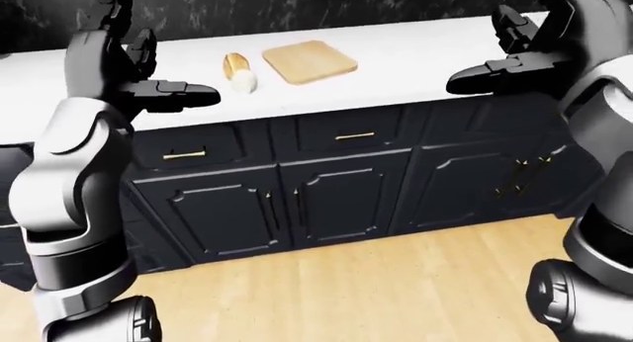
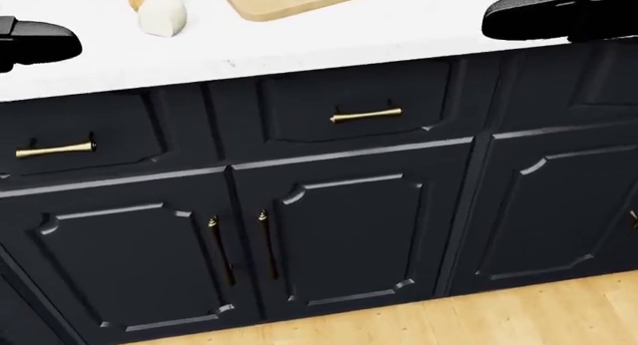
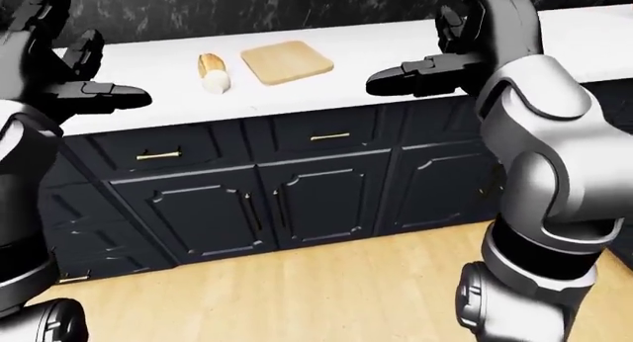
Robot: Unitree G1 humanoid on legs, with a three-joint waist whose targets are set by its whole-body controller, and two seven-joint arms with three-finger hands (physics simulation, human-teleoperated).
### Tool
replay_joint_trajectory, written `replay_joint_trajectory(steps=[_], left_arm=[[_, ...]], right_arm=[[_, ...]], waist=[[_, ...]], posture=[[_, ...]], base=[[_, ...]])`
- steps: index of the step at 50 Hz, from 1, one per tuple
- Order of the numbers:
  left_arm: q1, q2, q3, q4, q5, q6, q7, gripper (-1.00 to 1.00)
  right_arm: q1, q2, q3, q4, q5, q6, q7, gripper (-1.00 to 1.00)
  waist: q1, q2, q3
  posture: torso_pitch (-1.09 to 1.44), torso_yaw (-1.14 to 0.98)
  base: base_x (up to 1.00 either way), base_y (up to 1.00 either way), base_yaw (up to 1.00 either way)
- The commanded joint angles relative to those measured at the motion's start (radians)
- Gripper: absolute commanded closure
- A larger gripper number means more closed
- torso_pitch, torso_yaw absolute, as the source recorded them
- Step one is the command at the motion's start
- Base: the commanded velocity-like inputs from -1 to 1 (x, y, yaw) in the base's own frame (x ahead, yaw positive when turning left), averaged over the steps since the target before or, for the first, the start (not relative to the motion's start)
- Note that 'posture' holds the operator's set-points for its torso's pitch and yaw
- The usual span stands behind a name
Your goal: Place the bread and cheese on the cutting board.
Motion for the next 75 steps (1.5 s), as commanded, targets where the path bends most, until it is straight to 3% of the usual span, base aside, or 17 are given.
replay_joint_trajectory(steps=[1,17,19,21,27,31,34,38,40,42,45,47,57,61,67,72,75], left_arm=[[-0.041,0.009,-0.001,-0.041,-0.004,-0.034,-0.007,-1.0],[-0.032,0.004,-0.001,-0.053,0.0,-0.028,-0.007,-1.0],[-0.035,0.007,0.005,-0.049,-0.004,-0.026,-0.009,-1.0],[-0.031,0.003,0.004,-0.05,-0.005,-0.029,-0.006,-1.0],[-0.033,0.002,-0.001,-0.042,0.0,-0.036,-0.007,-1.0],[-0.033,0.003,0.003,-0.045,-0.004,-0.032,-0.008,-1.0],[-0.032,0.003,0.0,-0.037,-0.001,-0.042,-0.01,-1.0],[-0.033,0.004,-0.001,-0.035,0.003,-0.043,-0.012,-1.0],[-0.033,0.004,-0.002,-0.036,0.004,-0.043,-0.013,-1.0],[-0.033,0.004,0.0,-0.035,0.004,-0.043,-0.014,-1.0],[-0.028,0.002,-0.005,-0.028,0.024,-0.05,-0.019,-1.0],[-0.026,0.002,-0.006,-0.029,0.03,-0.048,-0.021,-1.0],[-0.023,-0.004,-0.003,-0.014,0.028,-0.059,-0.025,-1.0],[-0.022,-0.003,-0.001,-0.019,0.025,-0.055,-0.024,-1.0],[-0.025,0.003,0.002,-0.011,0.022,-0.059,-0.025,-1.0],[-0.023,0.003,0.001,-0.02,0.021,-0.053,-0.023,-1.0],[-0.022,0.0,0.001,-0.019,0.02,-0.053,-0.021,-1.0]], right_arm=[[-0.038,-0.022,-0.032,-0.021,-0.015,-0.043,-0.007,-1.0],[-0.035,-0.018,-0.033,-0.027,-0.008,-0.042,-0.012,-1.0],[-0.035,-0.016,-0.035,-0.027,-0.008,-0.041,-0.014,-1.0],[-0.03,-0.011,-0.031,-0.035,-0.002,-0.038,-0.011,-1.0],[-0.027,-0.012,-0.031,-0.025,-0.008,-0.047,-0.005,-1.0],[-0.031,-0.012,-0.031,-0.026,-0.008,-0.044,-0.006,-1.0],[-0.03,-0.012,-0.035,-0.013,-0.016,-0.041,-0.011,-1.0],[-0.024,-0.018,-0.017,0.0,-0.049,-0.049,-0.014,-1.0],[-0.025,-0.015,-0.016,0.001,-0.059,-0.053,-0.009,-1.0],[-0.03,-0.012,-0.022,0.004,-0.065,-0.053,-0.005,-1.0],[-0.029,-0.012,-0.023,0.008,-0.08,-0.052,-0.005,-1.0],[-0.02,-0.021,-0.013,0.014,-0.101,-0.063,-0.002,-1.0],[0.0,0.004,-0.029,0.002,-0.129,-0.065,0.043,-1.0],[0.0,0.002,-0.026,-0.003,-0.13,-0.062,0.043,-1.0],[-0.001,0.007,-0.027,-0.008,-0.13,-0.082,0.052,-1.0],[0.003,0.005,-0.02,-0.007,-0.137,-0.078,0.058,-1.0],[0.003,0.008,-0.014,0.002,-0.147,-0.087,0.052,-1.0]], waist=[[-0.007,-0.007,-0.03],[0.024,-0.093,-0.041],[0.022,-0.114,0.001],[0.009,-0.113,-0.023],[-0.013,-0.076,-0.02],[-0.009,0.023,-0.054],[-0.004,0.011,-0.004],[-0.009,-0.008,-0.005],[-0.015,-0.015,-0.038],[-0.008,-0.041,0.002],[-0.004,-0.11,-0.023],[0.004,-0.083,-0.023],[0.005,-0.101,0.009],[-0.01,-0.02,-0.022],[0.003,-0.069,-0.034],[0.022,-0.061,-0.048],[0.004,-0.088,-0.052]], posture=[[0.0,0.0],[0.0,0.0],[0.0,0.0],[0.0,0.0],[0.0,0.0],[0.0,0.0],[0.0,0.0],[0.0,0.0],[0.0,0.0],[0.0,0.0],[0.0,0.0],[0.0,0.0],[0.0,0.0],[0.0,0.0],[0.0,0.0],[0.0,0.0],[0.0,0.0]], base=[[0.31,0.35,0.0],[0.49,0.09,0.0],[0.5,0.1,0.0],[0.5,0.12,0.0],[0.5,0.13,0.0],[0.5,0.12,0.0],[0.43,0.1,0.0],[0.0,0.0,0.0],[-0.36,0.03,0.0],[0.0,0.0,0.0],[0.0,0.0,0.0],[0.0,0.0,0.0],[0.0,0.0,0.0],[0.0,0.0,0.0],[0.0,0.0,0.0],[0.0,0.0,0.99],[0.0,0.0,0.65]])
